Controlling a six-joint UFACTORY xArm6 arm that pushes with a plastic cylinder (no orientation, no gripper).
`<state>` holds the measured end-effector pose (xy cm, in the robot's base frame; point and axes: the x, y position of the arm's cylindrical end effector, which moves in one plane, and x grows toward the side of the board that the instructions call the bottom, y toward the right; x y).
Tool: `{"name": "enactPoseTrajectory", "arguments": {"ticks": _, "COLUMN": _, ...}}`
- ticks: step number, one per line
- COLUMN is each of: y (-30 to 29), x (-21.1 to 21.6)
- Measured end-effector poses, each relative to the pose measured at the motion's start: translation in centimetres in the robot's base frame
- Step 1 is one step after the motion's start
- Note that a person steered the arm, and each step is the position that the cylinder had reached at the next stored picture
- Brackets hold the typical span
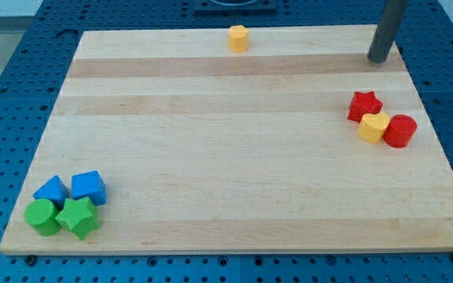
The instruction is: Point your arm towards red star
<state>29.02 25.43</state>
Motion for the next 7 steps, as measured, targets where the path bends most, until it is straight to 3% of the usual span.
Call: {"name": "enactPoseTrajectory", "arguments": {"ticks": 7, "y": 1.6, "x": 8.1}}
